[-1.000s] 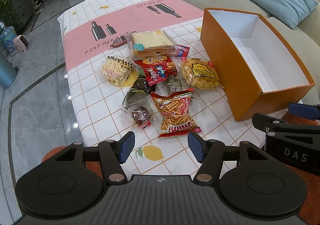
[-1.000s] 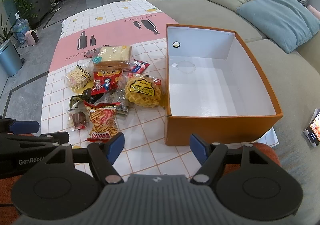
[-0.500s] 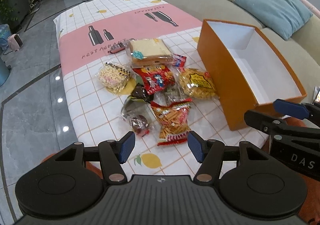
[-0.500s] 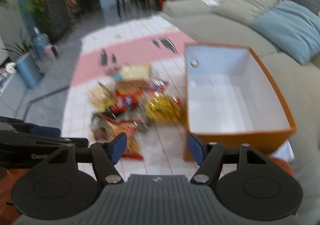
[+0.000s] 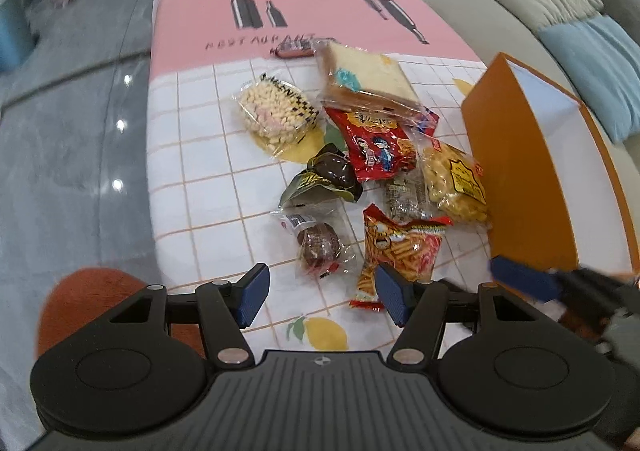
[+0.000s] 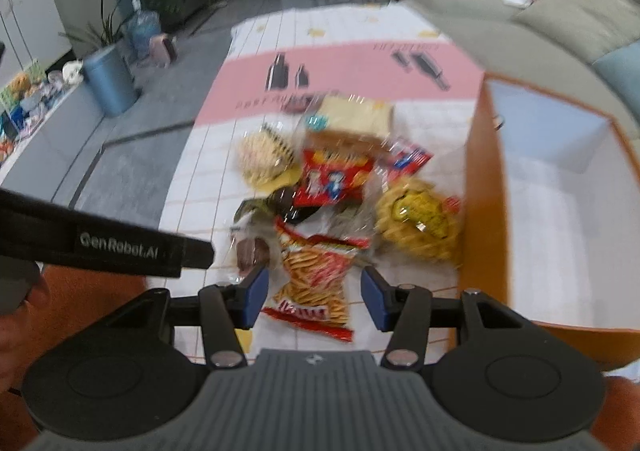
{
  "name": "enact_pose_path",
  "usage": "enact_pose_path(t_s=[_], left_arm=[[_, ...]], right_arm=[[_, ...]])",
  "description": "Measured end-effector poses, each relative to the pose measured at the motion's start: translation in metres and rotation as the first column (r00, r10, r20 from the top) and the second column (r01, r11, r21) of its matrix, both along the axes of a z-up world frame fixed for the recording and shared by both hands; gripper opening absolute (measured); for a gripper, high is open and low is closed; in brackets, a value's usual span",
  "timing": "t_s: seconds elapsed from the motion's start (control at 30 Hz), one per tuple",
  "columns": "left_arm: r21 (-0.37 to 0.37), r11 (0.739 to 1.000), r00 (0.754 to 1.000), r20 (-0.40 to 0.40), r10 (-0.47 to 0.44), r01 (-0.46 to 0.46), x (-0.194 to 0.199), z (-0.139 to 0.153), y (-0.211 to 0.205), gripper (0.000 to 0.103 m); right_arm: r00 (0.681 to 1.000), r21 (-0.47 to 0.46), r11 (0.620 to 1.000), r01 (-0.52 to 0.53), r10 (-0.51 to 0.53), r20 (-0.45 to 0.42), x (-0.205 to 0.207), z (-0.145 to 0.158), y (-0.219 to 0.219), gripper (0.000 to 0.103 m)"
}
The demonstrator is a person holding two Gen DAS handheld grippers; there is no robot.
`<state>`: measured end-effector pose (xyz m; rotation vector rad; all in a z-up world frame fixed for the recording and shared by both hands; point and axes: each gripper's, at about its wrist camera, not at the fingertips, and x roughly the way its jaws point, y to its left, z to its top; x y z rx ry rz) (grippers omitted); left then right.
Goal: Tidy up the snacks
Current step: 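Grasp the red chip bag with the right gripper while the left grasps the brown-wrapped snack, then carry both snacks into the orange box and open both grippers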
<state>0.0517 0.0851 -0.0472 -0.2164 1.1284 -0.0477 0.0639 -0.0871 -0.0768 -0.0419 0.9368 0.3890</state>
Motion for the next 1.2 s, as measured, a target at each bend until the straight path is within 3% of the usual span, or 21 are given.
enact_pose_path(t_s=[0.27, 0.67, 0.97, 1.0, 1.2], left_arm=[[-0.018, 0.999, 0.996, -0.077, 0.041, -0.042, 0.033, -0.038, 0.003, 0.070], [-0.011, 1.000, 0.988, -0.156, 0.011, -0.013, 0.057, -0.070, -0.004, 0.065], [-0.035, 0.999, 0.989, -0.146, -0.017, 0.012, 0.061, -0.073, -0.006, 0.046], [-0.030, 0.999, 0.989, -0.144, -0.018, 0.014, 0.060, -0.072, -0.006, 0.040], [-0.011, 1.000, 0.994, -0.103, -0.028, 0.027, 0.051, -0.057, -0.007, 0.039]], right_arm=[[0.996, 0.000, 1.000, -0.004, 0.004, -0.094, 0.027, -0.031, 0.017, 0.051], [0.982, -0.009, 1.000, 0.025, -0.027, -0.187, 0.054, -0.063, 0.016, 0.050], [0.981, -0.024, 1.000, -0.005, 0.000, -0.196, 0.055, -0.066, 0.021, 0.041], [0.980, -0.028, 1.000, -0.006, 0.000, -0.197, 0.055, -0.065, 0.021, 0.040], [0.987, -0.057, 0.998, -0.016, 0.007, -0.162, 0.052, -0.052, 0.021, 0.037]])
